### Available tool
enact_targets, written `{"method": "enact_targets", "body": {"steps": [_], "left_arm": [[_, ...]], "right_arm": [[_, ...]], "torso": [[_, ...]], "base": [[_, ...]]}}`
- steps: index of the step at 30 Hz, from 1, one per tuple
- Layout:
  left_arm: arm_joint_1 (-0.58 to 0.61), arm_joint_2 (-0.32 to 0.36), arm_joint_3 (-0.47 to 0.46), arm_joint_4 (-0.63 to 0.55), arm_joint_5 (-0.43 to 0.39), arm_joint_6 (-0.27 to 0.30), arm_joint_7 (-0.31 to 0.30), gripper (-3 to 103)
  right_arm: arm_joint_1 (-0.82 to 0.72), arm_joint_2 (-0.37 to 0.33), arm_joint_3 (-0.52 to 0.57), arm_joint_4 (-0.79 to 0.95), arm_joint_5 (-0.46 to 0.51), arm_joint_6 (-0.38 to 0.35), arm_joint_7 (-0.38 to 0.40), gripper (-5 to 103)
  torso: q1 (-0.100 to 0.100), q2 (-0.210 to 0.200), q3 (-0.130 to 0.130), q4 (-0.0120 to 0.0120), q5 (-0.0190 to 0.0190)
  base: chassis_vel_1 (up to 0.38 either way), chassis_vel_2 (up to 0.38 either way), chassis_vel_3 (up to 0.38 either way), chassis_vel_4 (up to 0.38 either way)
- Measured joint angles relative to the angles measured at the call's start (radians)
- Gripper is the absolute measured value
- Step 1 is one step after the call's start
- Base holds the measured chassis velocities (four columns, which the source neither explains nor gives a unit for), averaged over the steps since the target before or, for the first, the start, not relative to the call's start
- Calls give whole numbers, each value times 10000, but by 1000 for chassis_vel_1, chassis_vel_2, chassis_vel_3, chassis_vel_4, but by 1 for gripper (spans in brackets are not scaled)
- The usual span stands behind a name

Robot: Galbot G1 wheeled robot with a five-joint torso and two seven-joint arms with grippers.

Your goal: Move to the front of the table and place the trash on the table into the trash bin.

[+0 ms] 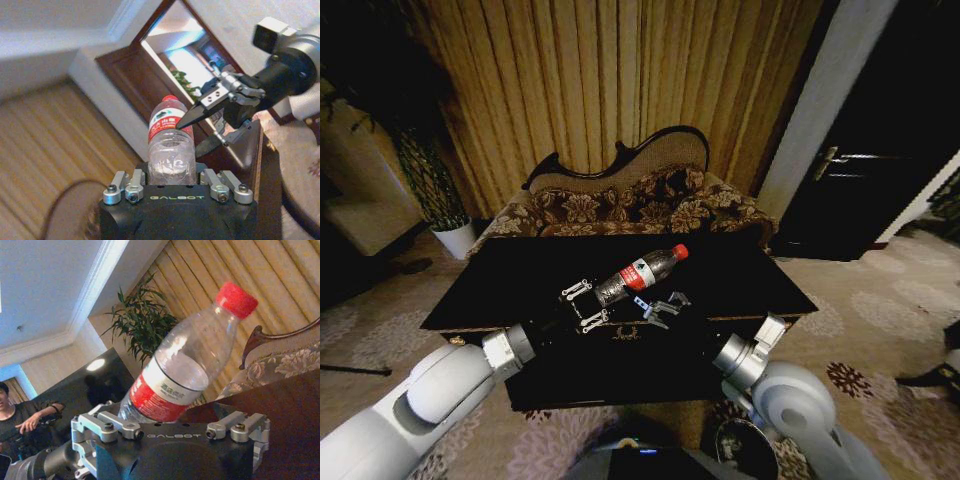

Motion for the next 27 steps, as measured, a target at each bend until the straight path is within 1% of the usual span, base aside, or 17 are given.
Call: {"method": "enact_targets", "body": {"steps": [1, 2, 5, 6, 8, 16, 27], "left_arm": [[25, -33, -101, 20, 298, -189, 102, 43], [25, -33, -101, 20, 298, -189, 102, 43], [162, -113, -230, 104, 799, -576, 336, 43], [162, -113, -230, 104, 799, -576, 336, 43], [212, -188, -229, 128, 1097, -759, 462, 43], [309, -394, -101, 108, 1391, -880, 572, 43], [478, -598, 136, 106, 1503, -920, 574, 42]], "right_arm": [[-2, 35, -18, 0, 23, -8, 0, 100], [-2, 35, -18, 0, 23, -8, 0, 100], [17, 70, -19, 0, 57, -11, 0, 100], [17, 70, -19, 0, 57, -11, 0, 100], [51, 76, 59, -1, 133, -11, 0, 100], [239, 197, 229, -8, 481, 15, 3, 100], [296, 209, 224, -18, 492, 31, 9, 100]], "torso": [[0, 0, 0, 0, 0], [0, 0, 0, 0, 0], [0, 0, 0, 1, 0], [0, 0, 0, 1, 0], [0, 0, 0, 0, 0], [0, 0, 0, 0, 1], [0, 0, 0, 0, 0]], "base": [[0, 0, 0, 0], [0, 0, 0, 0], [0, 0, 0, 0], [0, 0, 0, 0], [0, 0, 0, 0], [0, 0, 0, 0], [0, 0, 0, 0]]}}
